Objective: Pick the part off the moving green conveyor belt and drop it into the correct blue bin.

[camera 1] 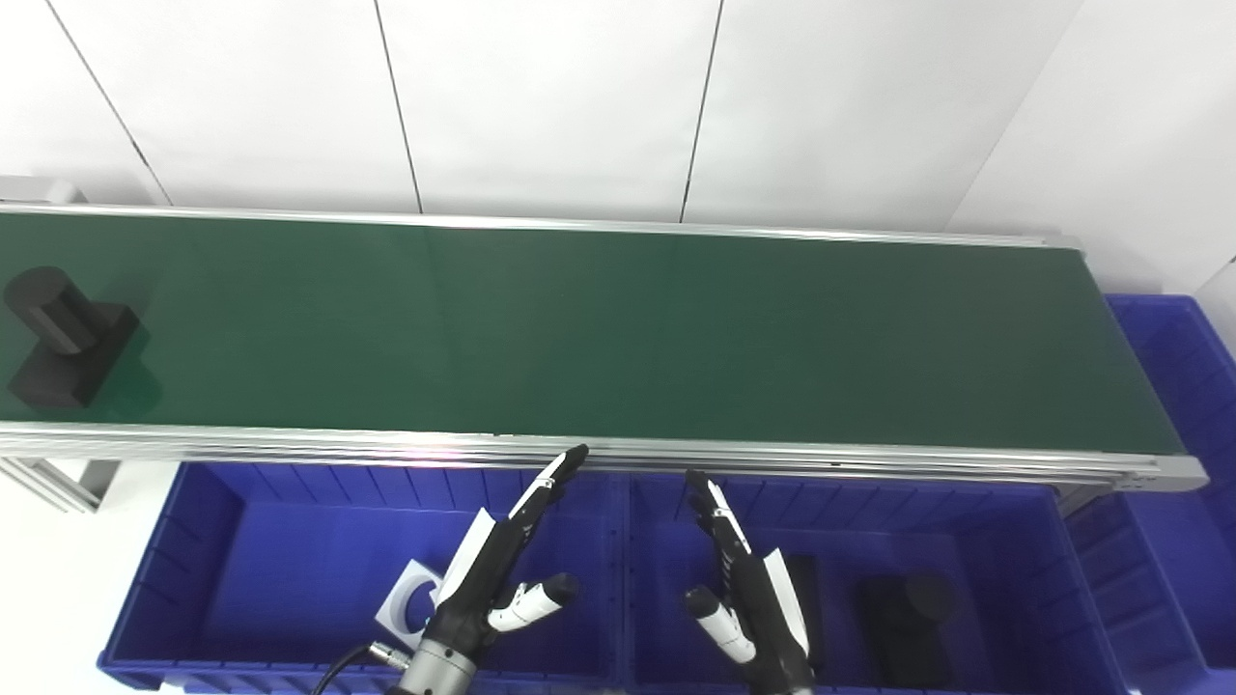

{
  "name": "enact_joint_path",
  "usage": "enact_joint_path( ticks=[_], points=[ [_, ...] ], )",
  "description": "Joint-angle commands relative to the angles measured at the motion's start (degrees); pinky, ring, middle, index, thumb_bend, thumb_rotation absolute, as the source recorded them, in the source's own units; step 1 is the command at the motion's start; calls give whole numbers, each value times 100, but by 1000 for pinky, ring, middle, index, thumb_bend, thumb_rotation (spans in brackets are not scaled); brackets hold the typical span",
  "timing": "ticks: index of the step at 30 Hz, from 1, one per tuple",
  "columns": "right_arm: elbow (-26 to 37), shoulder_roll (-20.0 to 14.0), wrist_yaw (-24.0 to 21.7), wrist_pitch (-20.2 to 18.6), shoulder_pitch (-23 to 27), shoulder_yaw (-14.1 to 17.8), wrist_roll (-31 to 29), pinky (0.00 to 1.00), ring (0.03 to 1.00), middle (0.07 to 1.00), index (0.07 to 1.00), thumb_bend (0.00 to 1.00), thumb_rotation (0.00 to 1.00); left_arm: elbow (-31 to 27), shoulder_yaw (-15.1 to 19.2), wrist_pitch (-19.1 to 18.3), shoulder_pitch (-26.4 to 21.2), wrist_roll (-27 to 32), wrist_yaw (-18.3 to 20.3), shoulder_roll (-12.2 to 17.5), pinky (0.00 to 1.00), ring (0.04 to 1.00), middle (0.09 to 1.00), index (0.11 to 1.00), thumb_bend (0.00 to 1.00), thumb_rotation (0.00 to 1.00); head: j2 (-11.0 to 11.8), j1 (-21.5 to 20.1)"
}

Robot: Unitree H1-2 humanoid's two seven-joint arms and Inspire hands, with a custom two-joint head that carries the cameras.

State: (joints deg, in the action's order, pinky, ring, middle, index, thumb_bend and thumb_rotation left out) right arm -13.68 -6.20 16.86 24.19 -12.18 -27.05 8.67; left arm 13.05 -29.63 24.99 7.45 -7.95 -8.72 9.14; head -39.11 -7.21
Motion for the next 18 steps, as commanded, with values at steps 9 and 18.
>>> enact_joint_path(
  ticks=[9,18],
  points=[
    [327,24,28,273,30,-96,21,987,990,1000,965,928,983,-235,1,194,45,-64,-288,81,896,931,942,915,922,949,25,100],
    [508,26,69,273,15,-150,36,985,987,1000,966,938,1000,-438,9,194,268,-45,-338,357,943,953,950,920,909,1000,28,114]
  ],
)
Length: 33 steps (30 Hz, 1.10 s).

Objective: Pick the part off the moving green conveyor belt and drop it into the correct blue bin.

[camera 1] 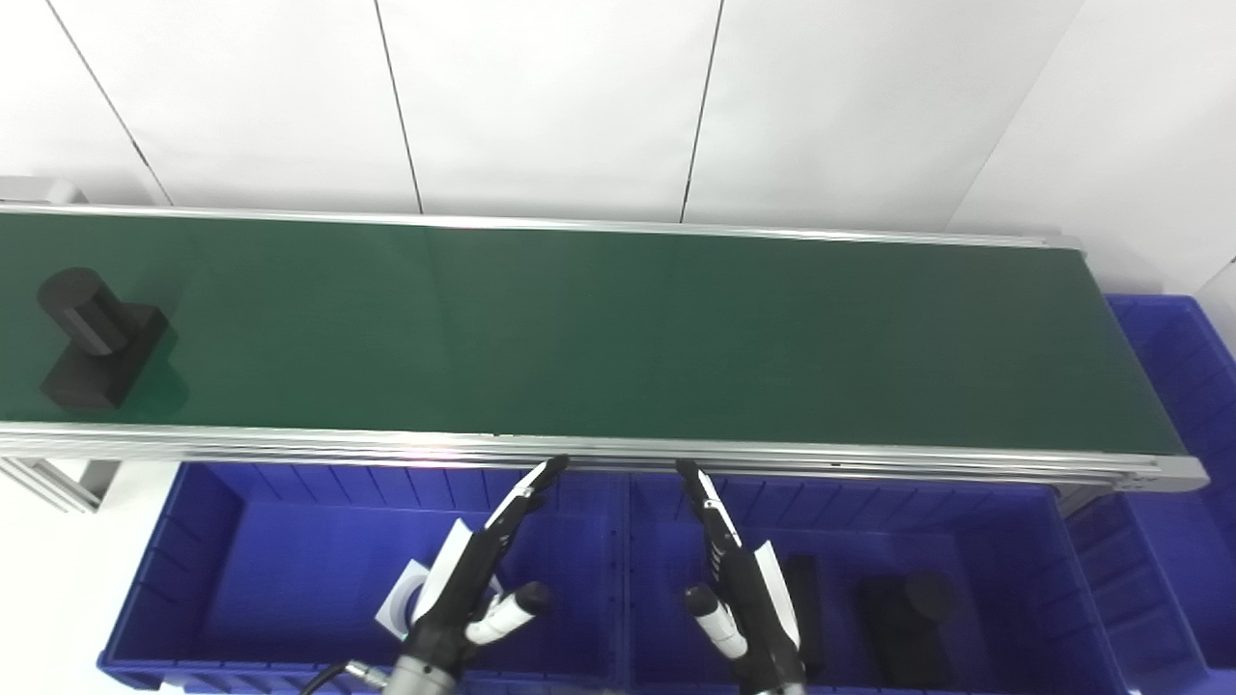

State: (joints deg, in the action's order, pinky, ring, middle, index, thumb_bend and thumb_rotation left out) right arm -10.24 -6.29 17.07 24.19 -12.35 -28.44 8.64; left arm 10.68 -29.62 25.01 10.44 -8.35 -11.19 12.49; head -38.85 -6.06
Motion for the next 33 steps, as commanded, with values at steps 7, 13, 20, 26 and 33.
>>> enact_joint_path(
  ticks=[7,13,20,26,33],
  points=[
    [154,26,84,273,10,36,38,979,978,996,970,940,1000,-150,-180,192,-80,-59,-91,116,938,952,955,924,862,1000,18,-1],
    [123,18,113,273,9,41,67,975,976,997,972,928,1000,-113,-282,191,-114,42,-91,46,932,952,951,907,871,1000,23,28],
    [111,-4,87,273,-13,40,63,974,975,996,968,940,1000,-3,-241,192,-155,103,-56,-91,941,959,955,914,886,1000,16,48],
    [92,-88,23,273,-25,23,15,996,991,1000,965,931,1000,57,-211,191,-178,111,6,-202,959,972,972,939,938,1000,11,82],
    [70,-141,-110,273,-40,50,-86,985,980,975,940,938,1000,102,-193,191,-191,68,-40,-294,956,972,976,938,951,1000,8,130]
  ],
)
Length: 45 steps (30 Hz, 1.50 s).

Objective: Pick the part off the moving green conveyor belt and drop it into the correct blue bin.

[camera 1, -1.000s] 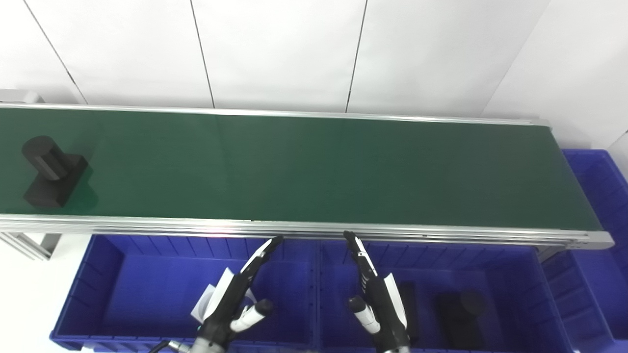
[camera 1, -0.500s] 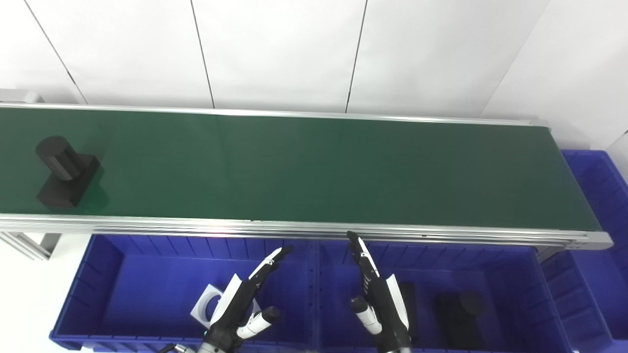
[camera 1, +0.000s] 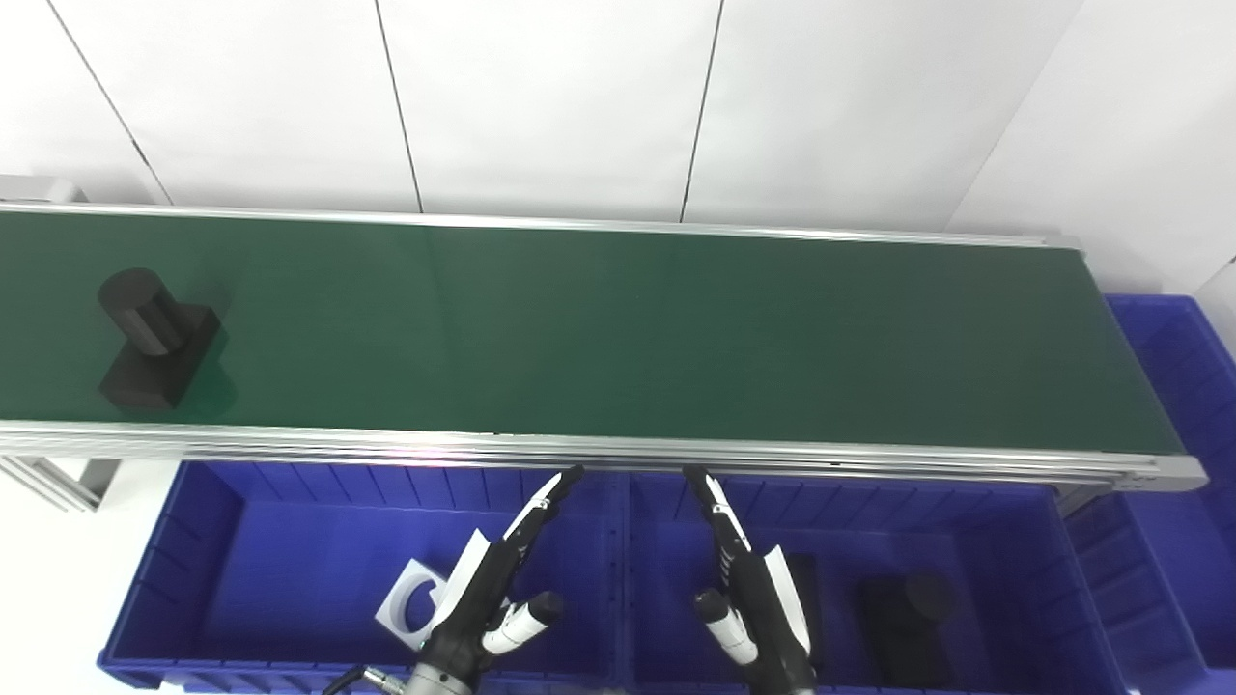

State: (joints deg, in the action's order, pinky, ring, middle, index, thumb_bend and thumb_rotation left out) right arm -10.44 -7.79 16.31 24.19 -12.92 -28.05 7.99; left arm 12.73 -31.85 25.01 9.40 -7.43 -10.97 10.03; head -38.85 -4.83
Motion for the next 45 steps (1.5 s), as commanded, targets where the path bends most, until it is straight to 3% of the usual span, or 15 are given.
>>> enact_joint_path(
  ticks=[1,11,17,45],
  points=[
    [92,9,-36,273,12,22,-12,967,972,966,935,931,1000,-93,35,191,-91,-32,-71,-60,954,970,974,936,955,1000,4,14],
    [93,58,395,272,-24,73,367,836,878,878,864,943,1000,-78,68,191,-104,23,22,-65,962,975,975,939,926,1000,0,18],
    [100,50,451,272,-10,44,333,817,870,875,861,932,1000,-83,47,191,-114,18,24,-53,969,974,973,941,920,1000,11,27],
    [58,10,439,272,36,-20,231,880,908,907,889,921,989,-125,-2,191,-90,18,26,-35,958,965,962,943,882,1000,39,-6]
  ],
)
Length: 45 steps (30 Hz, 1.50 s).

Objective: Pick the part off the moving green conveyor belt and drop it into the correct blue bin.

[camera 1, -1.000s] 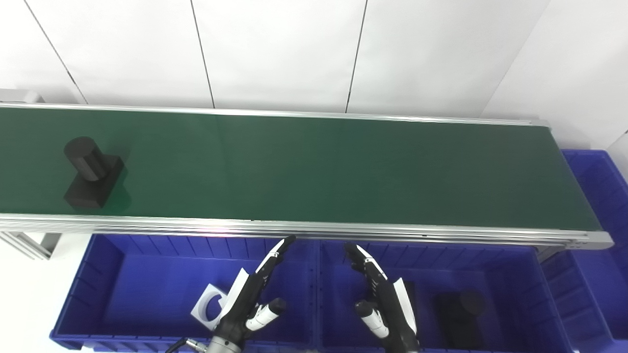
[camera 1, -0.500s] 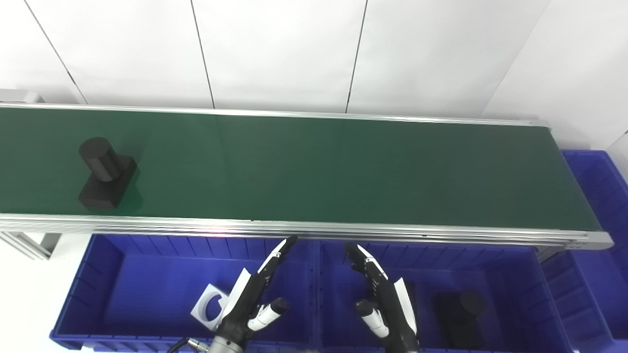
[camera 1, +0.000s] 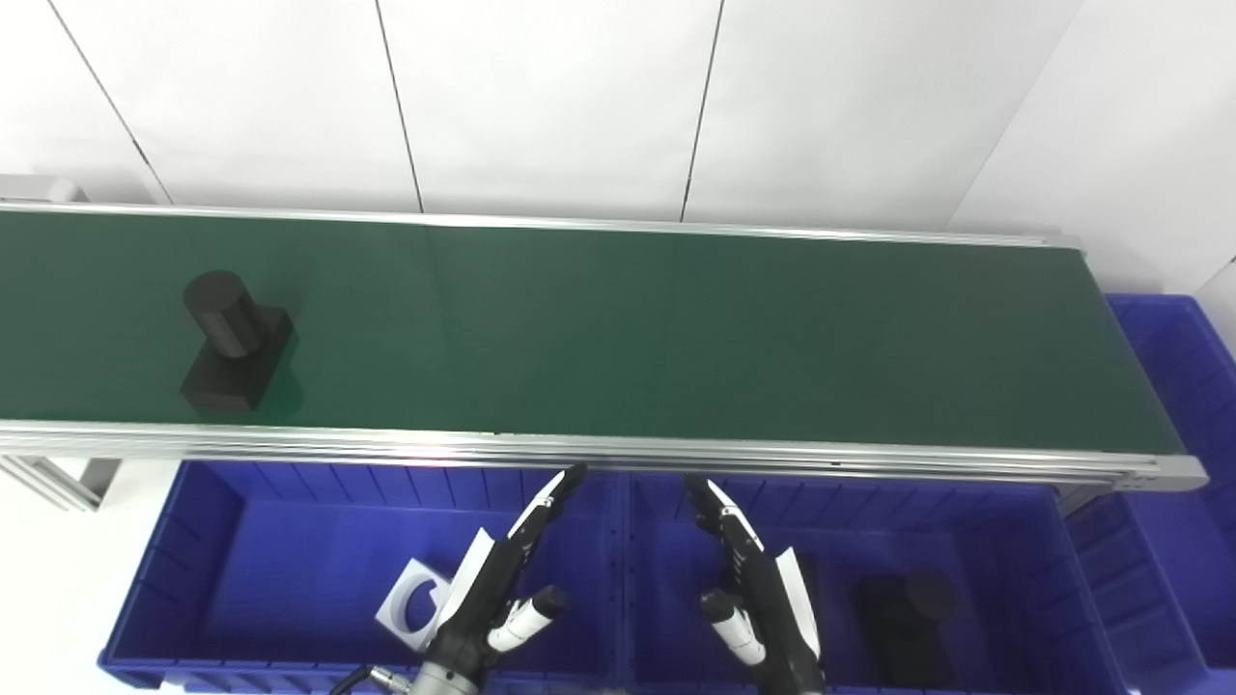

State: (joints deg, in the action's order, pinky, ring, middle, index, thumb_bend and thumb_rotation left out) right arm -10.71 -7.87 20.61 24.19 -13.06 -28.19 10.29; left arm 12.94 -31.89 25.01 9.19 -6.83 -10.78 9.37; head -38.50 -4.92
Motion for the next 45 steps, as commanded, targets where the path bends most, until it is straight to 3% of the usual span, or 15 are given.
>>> enact_joint_path(
  ticks=[1,8,16,22,33,45],
  points=[
    [85,15,17,273,56,-14,-3,882,908,908,889,921,989,-153,9,191,-63,-21,24,27,959,965,962,943,885,1000,4,2],
    [41,2,56,273,71,-28,23,870,902,905,888,918,993,-97,-7,192,-77,-44,-13,11,946,956,956,934,880,1000,124,157],
    [-207,-109,109,273,139,-81,-63,884,907,909,897,942,1000,279,-255,192,-229,-199,-345,-21,934,948,949,923,864,1000,705,729],
    [-324,-128,51,273,161,-13,-199,923,926,918,900,971,995,522,-424,192,-367,-232,-522,-41,925,941,943,913,880,996,928,1024],
    [-445,-225,67,274,218,-53,-267,934,943,934,913,940,1000,751,-719,192,-532,-233,-900,-39,882,905,916,885,886,941,1113,1329],
    [-485,-242,67,274,244,-78,-315,934,941,938,921,930,998,809,-901,192,-614,-245,-1115,10,861,896,908,880,881,919,1106,1322]
  ],
)
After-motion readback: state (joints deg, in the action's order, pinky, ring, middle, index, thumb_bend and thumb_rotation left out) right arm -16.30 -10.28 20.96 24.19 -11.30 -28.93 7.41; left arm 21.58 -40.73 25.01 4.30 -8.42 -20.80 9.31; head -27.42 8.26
